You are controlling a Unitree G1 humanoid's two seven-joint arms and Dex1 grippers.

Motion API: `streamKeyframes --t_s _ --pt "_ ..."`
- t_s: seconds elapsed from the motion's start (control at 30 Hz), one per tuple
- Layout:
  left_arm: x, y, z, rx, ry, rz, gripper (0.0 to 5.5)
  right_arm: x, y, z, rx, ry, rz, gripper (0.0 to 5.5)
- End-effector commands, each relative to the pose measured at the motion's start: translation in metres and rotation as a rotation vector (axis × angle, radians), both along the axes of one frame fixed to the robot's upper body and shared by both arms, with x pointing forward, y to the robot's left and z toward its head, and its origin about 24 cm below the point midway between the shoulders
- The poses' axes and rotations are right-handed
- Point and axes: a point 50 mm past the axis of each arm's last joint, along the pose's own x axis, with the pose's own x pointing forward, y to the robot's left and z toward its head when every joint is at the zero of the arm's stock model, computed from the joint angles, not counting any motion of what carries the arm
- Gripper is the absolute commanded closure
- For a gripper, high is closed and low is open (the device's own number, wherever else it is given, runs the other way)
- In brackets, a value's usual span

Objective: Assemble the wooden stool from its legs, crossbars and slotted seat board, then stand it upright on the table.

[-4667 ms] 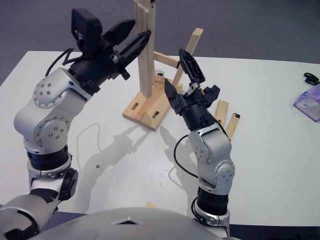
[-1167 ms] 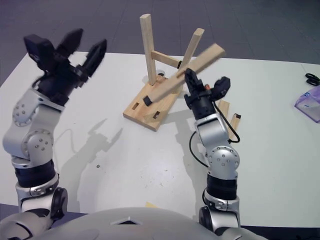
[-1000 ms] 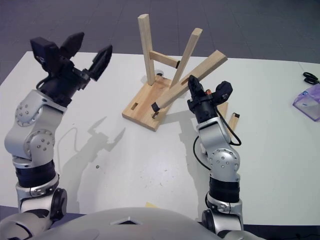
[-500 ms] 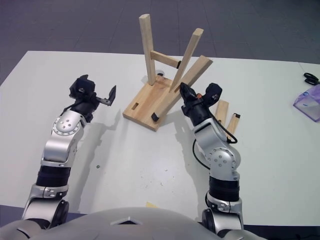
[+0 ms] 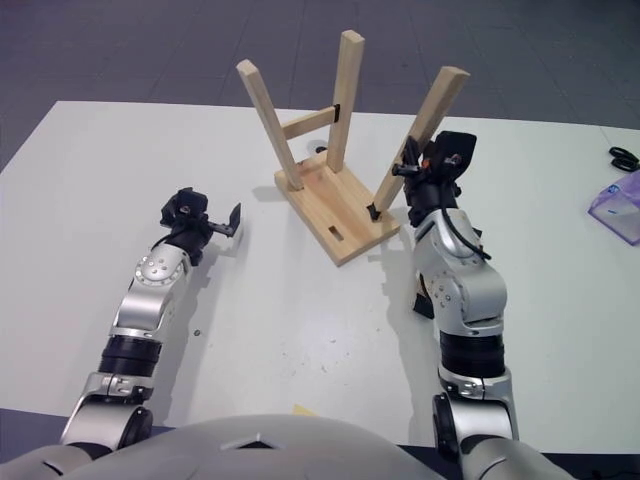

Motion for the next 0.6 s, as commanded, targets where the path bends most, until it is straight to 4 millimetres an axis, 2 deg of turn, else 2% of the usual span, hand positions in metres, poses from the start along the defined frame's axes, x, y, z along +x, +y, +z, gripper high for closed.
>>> streamKeyframes --t_s 0.03,0.1,0.2,0.33,0.53,0.6 --pt "-0.003 -0.005 0.003 -0.004 0.002 -0.020 0.10 -0.004 -0.008 -0.042 0.073 0.186 0.071 4.47" --pt "-0.002 -0.007 0.004 0.004 -0.004 -0.023 0.10 -0.007 -0.014 -0.050 0.080 0.230 0.132 4.47" --pt "-0.002 -0.008 0.007 -0.003 -0.009 -0.034 0.10 -0.009 -0.018 -0.039 0.065 0.186 0.240 4.47" --pt "-0.005 -0.011 0.009 0.011 -0.025 -0.037 0.10 0.002 -0.026 -0.027 0.036 0.102 0.232 4.47" --pt "-0.007 -0.014 0.035 -0.006 -0.111 -0.053 0.10 -0.003 -0.015 -0.031 0.037 0.093 0.313 4.47" --pt "-0.004 -0.014 0.050 -0.044 -0.151 -0.051 0.10 -0.002 -0.019 -0.023 0.086 0.063 0.282 4.47"
